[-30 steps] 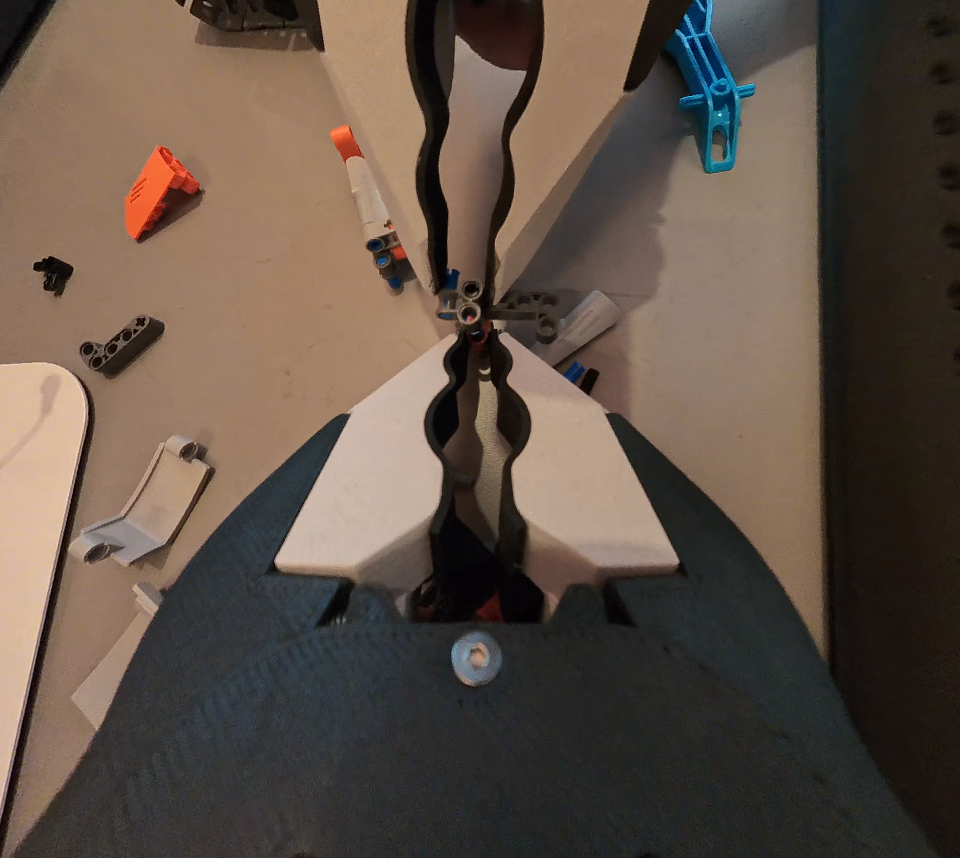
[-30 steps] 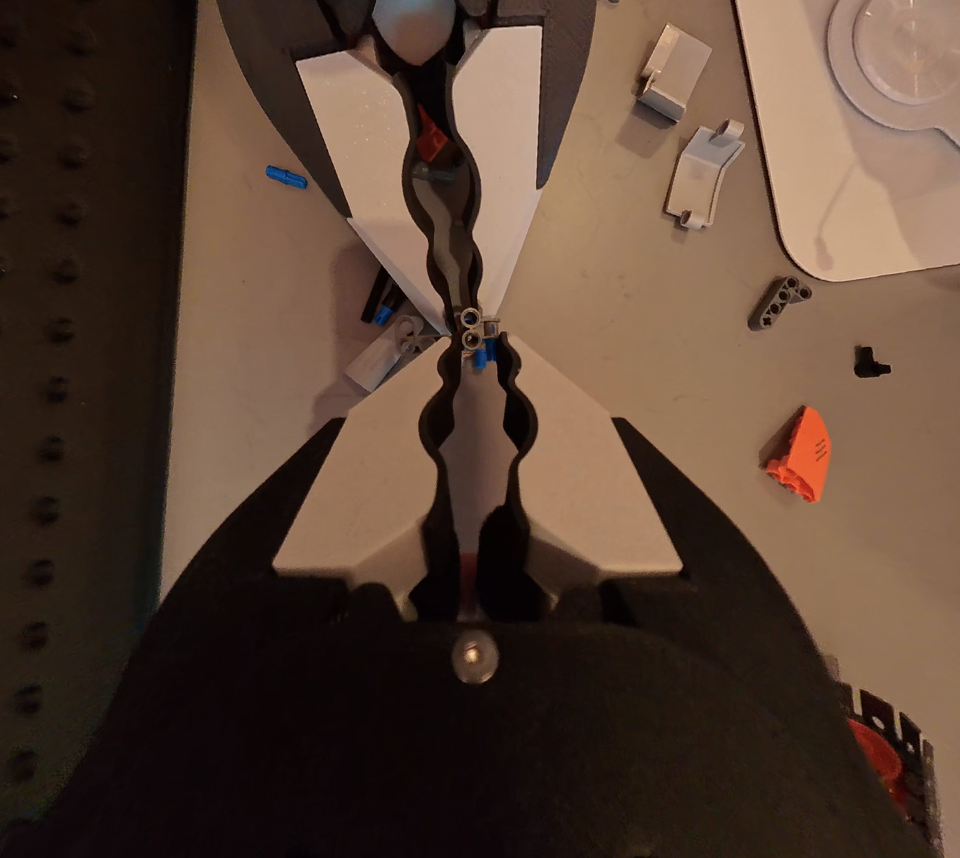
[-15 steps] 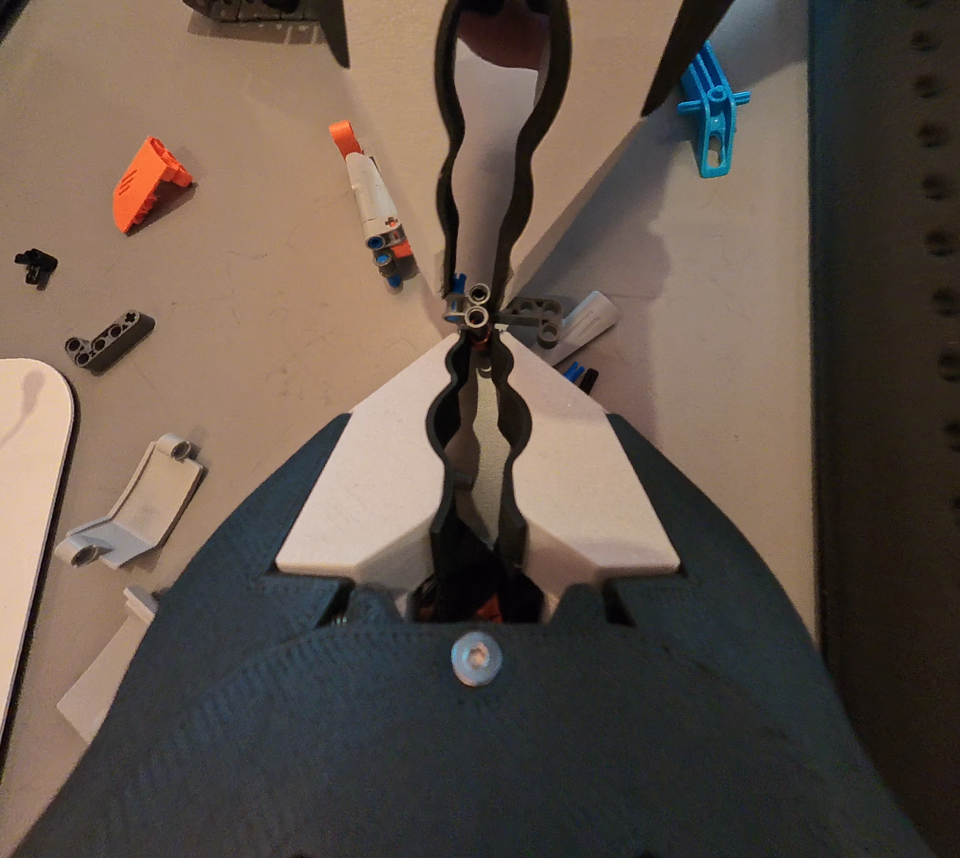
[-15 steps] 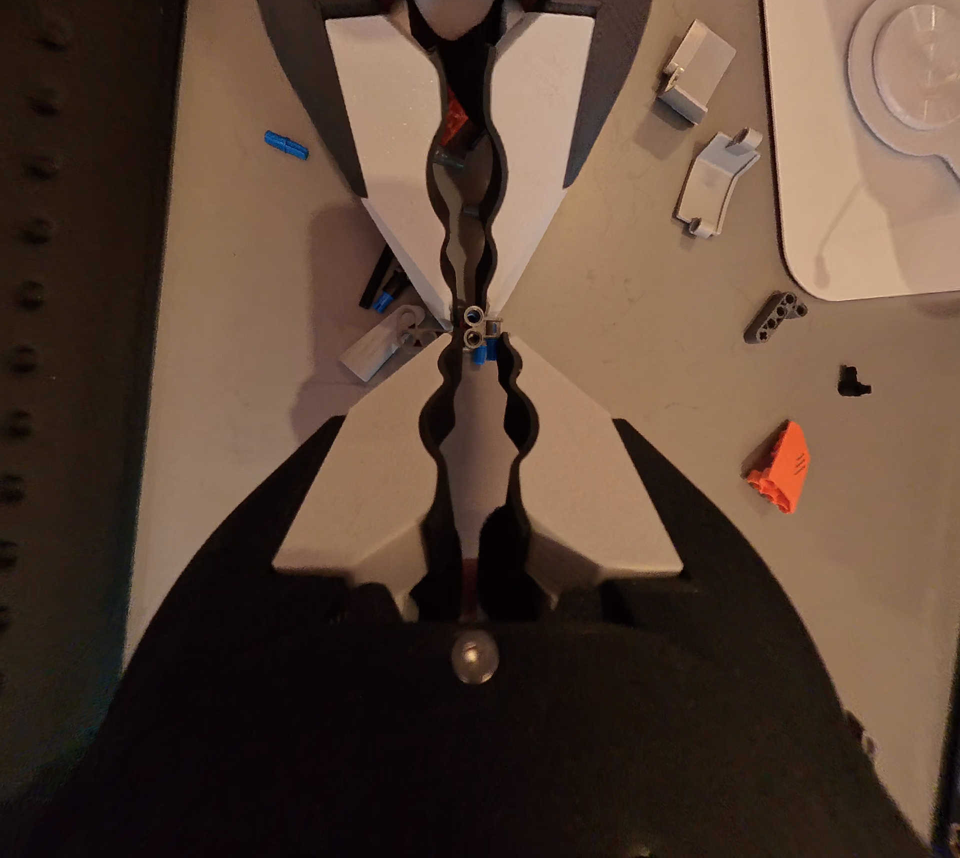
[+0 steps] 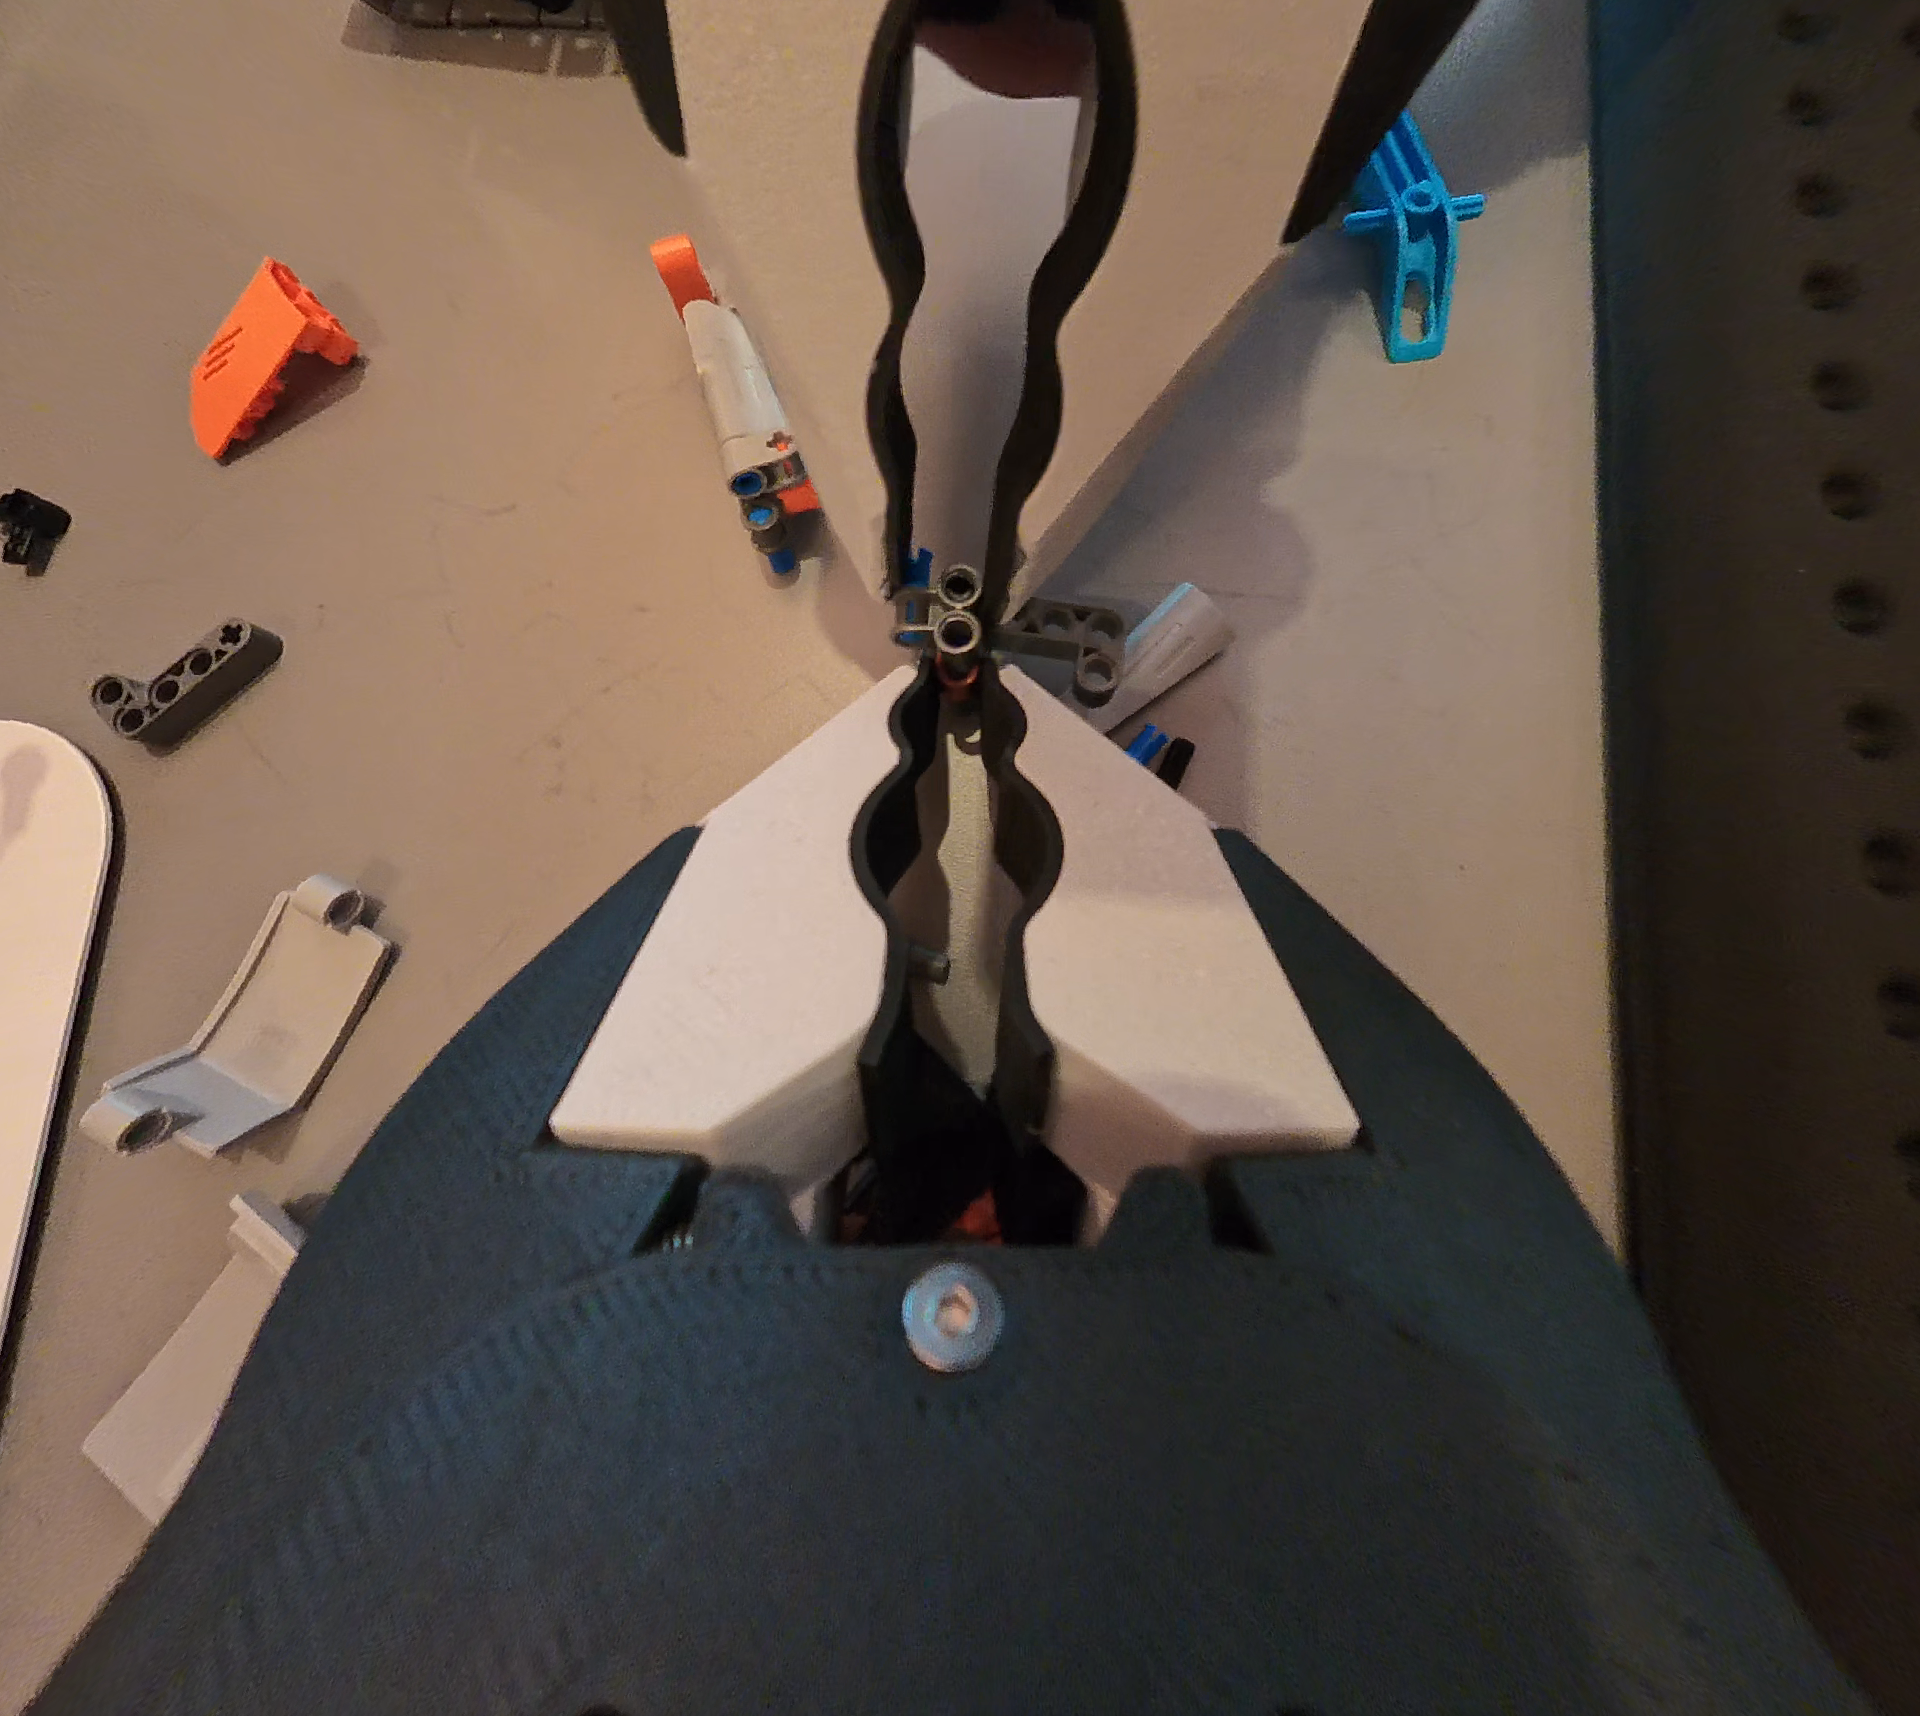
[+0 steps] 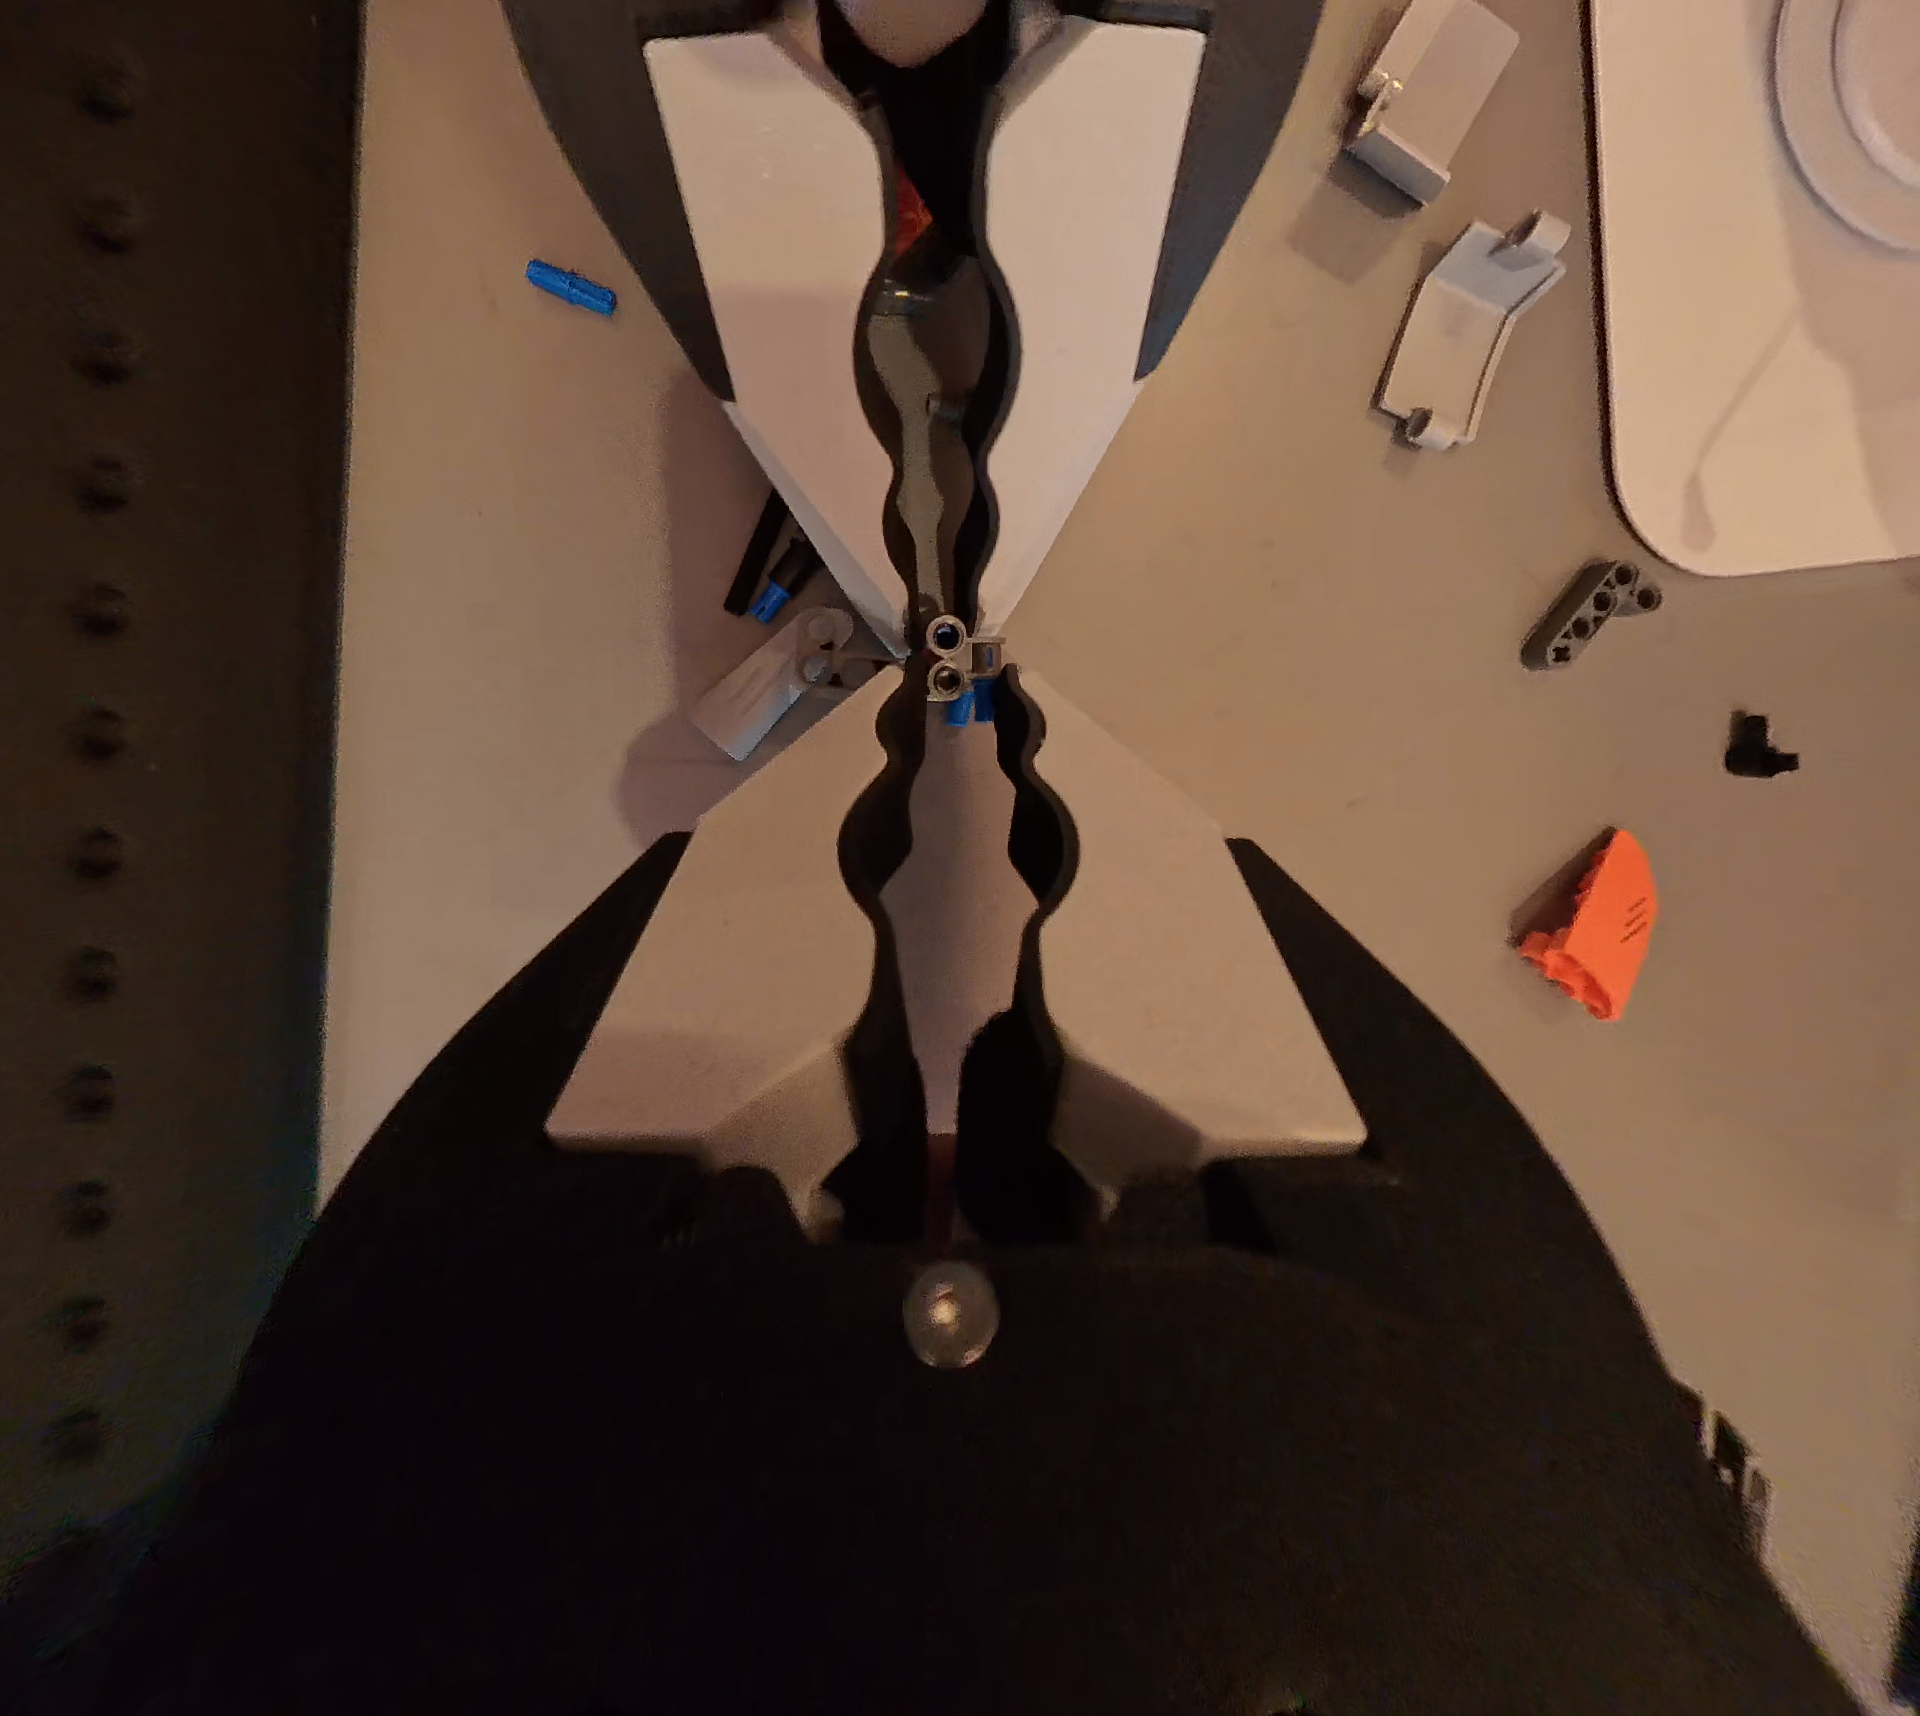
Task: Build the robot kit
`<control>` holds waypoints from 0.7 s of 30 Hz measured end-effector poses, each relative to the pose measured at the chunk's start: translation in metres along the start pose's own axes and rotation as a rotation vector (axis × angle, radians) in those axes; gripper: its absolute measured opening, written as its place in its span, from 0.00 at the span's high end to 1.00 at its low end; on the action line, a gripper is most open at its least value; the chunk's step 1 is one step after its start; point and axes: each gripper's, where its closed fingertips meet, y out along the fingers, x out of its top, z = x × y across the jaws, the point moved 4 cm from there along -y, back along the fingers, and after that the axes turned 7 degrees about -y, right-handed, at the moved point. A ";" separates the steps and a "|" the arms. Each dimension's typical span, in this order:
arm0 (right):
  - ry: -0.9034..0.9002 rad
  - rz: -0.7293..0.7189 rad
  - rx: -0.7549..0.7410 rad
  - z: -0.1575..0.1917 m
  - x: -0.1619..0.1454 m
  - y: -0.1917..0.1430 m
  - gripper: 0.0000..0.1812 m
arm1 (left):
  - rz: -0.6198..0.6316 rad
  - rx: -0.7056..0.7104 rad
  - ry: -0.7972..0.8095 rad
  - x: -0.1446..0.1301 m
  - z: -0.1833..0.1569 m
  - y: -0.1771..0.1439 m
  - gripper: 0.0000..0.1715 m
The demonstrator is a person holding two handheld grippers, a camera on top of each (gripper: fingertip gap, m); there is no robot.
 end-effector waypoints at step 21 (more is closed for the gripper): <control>0.044 0.055 -0.006 -0.001 0.003 0.001 0.93 | 0.005 0.020 0.035 0.000 -0.001 0.001 0.96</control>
